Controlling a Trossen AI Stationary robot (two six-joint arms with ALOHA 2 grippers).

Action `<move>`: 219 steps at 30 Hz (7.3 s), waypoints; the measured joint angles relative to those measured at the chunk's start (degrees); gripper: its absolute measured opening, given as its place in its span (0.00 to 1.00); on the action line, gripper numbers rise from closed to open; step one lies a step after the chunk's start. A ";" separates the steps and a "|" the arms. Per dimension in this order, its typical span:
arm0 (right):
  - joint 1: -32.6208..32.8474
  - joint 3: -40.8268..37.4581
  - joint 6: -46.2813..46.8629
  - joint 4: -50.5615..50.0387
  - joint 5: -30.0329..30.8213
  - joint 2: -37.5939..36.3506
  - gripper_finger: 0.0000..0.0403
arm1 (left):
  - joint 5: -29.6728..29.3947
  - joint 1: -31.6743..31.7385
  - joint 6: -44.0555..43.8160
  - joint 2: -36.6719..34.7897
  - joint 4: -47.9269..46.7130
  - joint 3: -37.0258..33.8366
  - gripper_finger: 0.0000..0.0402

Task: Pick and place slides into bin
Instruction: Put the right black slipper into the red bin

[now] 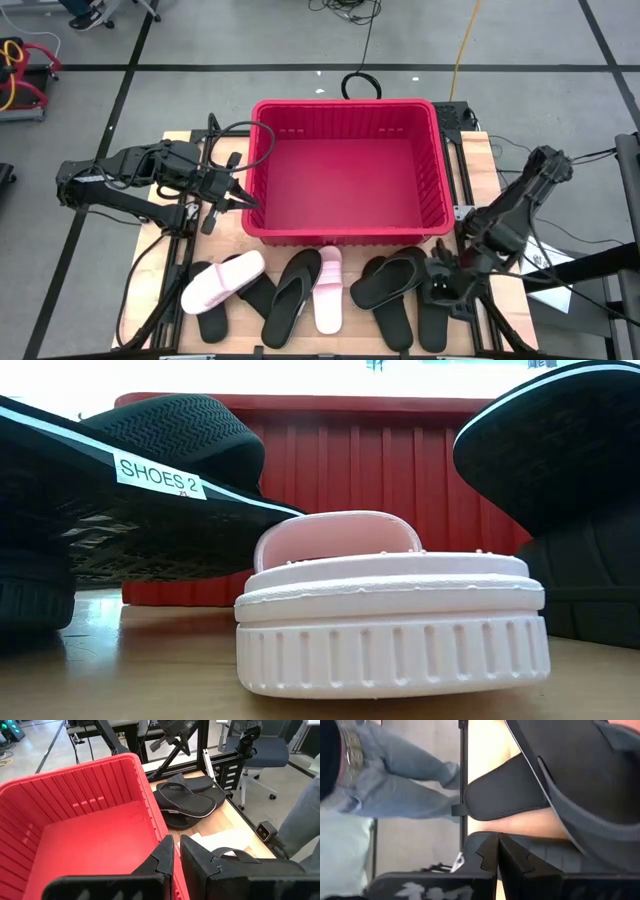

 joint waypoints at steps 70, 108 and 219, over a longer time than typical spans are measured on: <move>-10.00 -16.76 -37.50 13.44 -7.22 2.17 0.01 | 0.63 0.00 -1.97 0.00 -0.02 0.00 0.08; -18.89 26.73 -62.79 -25.61 13.57 2.06 0.00 | 0.55 -0.02 -0.75 -0.02 0.24 0.00 0.08; -34.39 18.78 -100.25 -8.64 15.36 2.35 0.00 | -0.92 8.74 -11.03 57.89 -0.31 50.93 0.38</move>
